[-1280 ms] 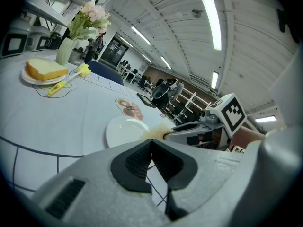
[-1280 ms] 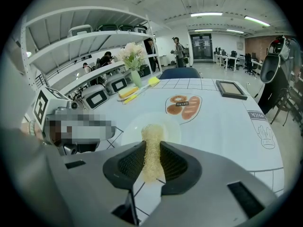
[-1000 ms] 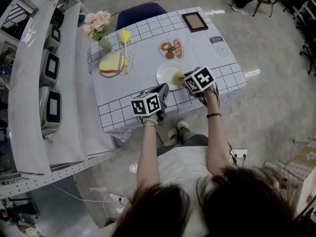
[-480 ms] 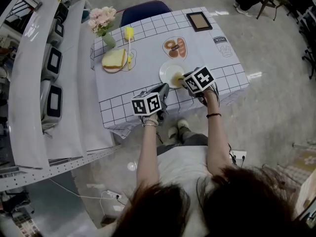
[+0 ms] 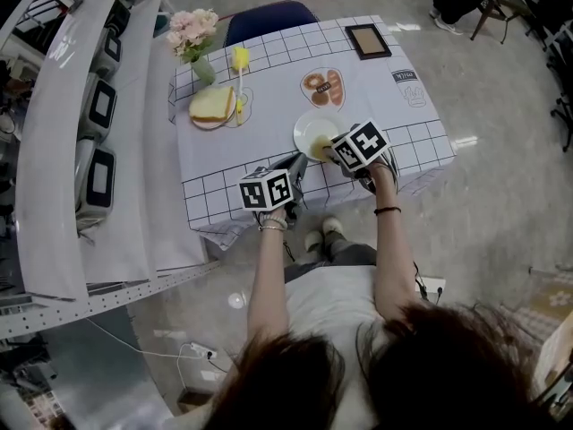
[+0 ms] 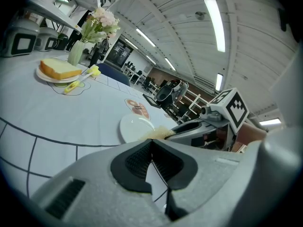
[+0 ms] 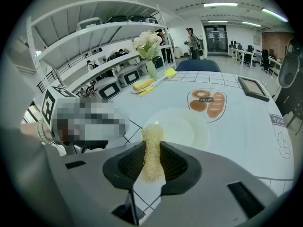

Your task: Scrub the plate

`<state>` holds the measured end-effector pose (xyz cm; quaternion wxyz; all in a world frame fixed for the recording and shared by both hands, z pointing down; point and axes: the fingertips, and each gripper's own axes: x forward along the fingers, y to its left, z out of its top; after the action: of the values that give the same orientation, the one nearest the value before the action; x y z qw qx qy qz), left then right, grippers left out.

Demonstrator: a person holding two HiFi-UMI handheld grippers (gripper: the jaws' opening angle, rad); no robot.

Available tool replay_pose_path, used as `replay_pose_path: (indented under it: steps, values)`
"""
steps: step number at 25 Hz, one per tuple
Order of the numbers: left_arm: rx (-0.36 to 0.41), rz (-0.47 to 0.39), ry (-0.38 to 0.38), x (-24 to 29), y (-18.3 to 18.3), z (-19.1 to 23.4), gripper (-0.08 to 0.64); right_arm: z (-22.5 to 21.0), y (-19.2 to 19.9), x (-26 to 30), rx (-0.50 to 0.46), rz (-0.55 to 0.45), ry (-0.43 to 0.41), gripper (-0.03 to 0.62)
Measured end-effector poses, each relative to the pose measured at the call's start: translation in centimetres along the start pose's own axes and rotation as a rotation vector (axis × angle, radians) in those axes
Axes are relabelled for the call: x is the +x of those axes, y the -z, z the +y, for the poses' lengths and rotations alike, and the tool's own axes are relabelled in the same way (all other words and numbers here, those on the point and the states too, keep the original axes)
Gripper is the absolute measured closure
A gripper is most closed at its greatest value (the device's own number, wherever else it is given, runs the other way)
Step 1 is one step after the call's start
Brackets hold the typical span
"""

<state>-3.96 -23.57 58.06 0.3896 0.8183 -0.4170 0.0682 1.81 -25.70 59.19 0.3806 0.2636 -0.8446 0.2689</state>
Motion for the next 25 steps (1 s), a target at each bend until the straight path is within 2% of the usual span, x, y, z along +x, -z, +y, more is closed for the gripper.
replay_pose_path:
  steps: [8,25]
  values:
    - [-0.007,-0.008,-0.012,-0.3,-0.2,0.6,0.549,1.6,-0.7,1.0,-0.034,0.036,-0.060,0.512]
    - [-0.026,-0.028,-0.043,-0.5,-1.3,2.2,0.549,2.0,-2.7,2.7,-0.060,0.028,-0.106,0.512]
